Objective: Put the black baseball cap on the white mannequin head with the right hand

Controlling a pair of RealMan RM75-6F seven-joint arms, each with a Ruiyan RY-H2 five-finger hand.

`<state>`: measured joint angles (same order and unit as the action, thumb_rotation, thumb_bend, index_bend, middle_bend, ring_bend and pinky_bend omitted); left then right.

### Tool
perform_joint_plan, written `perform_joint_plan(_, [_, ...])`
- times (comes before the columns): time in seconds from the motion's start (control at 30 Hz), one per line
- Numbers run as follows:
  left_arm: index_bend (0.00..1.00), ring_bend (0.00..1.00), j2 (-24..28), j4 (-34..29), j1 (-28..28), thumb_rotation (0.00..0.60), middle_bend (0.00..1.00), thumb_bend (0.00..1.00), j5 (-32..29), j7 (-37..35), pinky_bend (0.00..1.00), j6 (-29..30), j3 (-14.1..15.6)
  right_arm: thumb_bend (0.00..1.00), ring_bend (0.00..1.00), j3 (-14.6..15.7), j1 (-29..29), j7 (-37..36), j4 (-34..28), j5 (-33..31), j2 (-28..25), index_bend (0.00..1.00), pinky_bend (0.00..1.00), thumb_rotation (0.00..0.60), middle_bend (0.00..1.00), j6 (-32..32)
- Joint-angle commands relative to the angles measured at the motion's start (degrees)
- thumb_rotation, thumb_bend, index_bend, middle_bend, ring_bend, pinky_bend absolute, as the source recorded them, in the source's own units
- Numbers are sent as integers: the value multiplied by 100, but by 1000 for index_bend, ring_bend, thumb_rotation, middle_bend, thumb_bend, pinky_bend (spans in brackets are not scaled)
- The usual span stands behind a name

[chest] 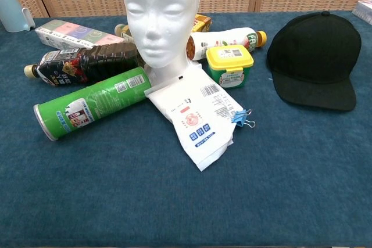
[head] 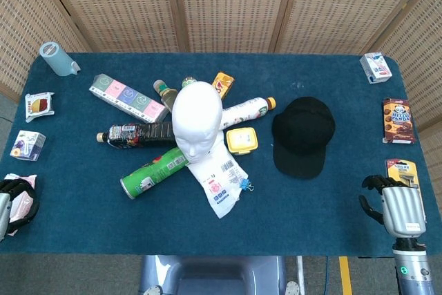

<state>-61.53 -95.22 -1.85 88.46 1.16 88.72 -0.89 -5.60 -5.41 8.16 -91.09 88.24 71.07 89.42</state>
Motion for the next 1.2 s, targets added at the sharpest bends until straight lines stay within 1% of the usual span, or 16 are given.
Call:
perform_joint_plan(0.03, [528,356,28,-26,-15,600,443,324,26,13,356,9,-12,295,569,6,-16,-34,-24,33,-5,485,643,600,529,-11])
perform_joint_plan(0.13, [528,356,73,-69,-35,600,443,324,47,41,355,4,-25,233,563,33,-47,-92,-39,101,-15,471,642,600,521,-51])
perform_joint_plan(0.2, [528,355,118,-113,-61,600,443,324,65,64,355,1,-47,162,549,46,-86,-102,-49,170,-5,451,636,600,504,-79])
perform_joint_plan(0.3, [528,355,177,-174,-99,600,443,324,79,95,356,5,-91,109,526,55,-157,-94,-57,288,47,414,628,600,481,-111])
perform_joint_plan(0.5, [528,356,285,-316,-197,600,443,324,77,165,355,-58,-167,106,507,32,-392,12,25,442,270,379,620,600,469,-319])
perform_joint_plan(0.67, [528,355,363,-426,-260,600,443,324,35,251,355,-99,-229,108,513,-52,-688,223,163,471,570,375,627,600,470,-622])
perform_joint_plan(0.8, [528,355,426,-497,-303,600,443,323,23,300,355,-85,-293,134,518,-125,-917,384,311,395,825,375,628,600,472,-902])
perform_joint_plan(1.07, [528,356,526,-572,-365,600,443,323,-12,329,356,-64,-390,148,522,-272,-1322,600,932,173,1465,375,626,600,476,-1345])
perform_joint_plan(1.2, [527,355,546,-585,-376,600,444,323,-35,321,355,-81,-391,176,547,-309,-1494,584,1404,93,1820,375,632,600,491,-1479])
